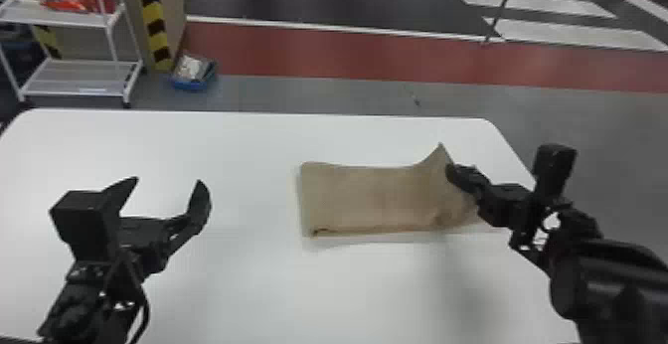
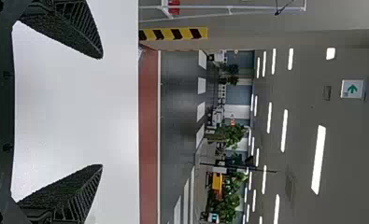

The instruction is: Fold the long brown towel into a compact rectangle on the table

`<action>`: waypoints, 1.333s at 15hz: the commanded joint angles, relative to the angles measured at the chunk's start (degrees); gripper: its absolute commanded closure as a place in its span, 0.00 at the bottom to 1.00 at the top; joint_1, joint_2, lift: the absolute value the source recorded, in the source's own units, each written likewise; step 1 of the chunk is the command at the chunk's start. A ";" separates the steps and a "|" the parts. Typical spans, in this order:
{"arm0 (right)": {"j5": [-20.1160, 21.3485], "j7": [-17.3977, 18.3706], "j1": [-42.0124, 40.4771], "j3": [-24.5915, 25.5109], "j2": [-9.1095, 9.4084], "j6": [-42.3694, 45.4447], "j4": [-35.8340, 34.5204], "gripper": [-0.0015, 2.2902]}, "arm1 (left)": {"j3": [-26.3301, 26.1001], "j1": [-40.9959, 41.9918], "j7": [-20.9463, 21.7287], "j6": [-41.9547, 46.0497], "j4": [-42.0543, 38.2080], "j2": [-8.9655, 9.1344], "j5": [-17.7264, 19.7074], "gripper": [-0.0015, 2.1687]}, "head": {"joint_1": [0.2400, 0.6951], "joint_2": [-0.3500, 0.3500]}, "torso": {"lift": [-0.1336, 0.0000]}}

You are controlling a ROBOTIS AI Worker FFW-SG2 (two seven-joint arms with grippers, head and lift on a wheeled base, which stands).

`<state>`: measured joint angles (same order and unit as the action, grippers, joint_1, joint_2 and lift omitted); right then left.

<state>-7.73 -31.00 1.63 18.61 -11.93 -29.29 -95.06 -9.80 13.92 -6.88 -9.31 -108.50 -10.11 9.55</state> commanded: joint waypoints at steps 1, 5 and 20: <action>-0.10 -0.73 0.13 3.62 -0.90 -5.12 -3.73 0.65 | 0.31 0.15 -0.06 -1.02 -0.14 0.00 -0.50 0.02 | 1.00 0.24 | 0.07; 2.63 -1.35 2.24 2.74 -2.93 -3.01 3.30 0.65 | 0.31 0.67 -0.06 -0.84 0.04 0.09 -0.15 0.05 | 1.00 0.19 | 0.07; 5.88 -4.42 9.18 2.74 -4.77 10.70 19.65 0.65 | 0.05 0.94 0.11 -0.32 0.83 0.18 -0.33 0.04 | 1.00 0.14 | 0.07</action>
<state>-2.99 -35.43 9.85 22.06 -16.68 -20.70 -78.67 -9.67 14.75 -6.79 -9.66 -107.79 -9.88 9.24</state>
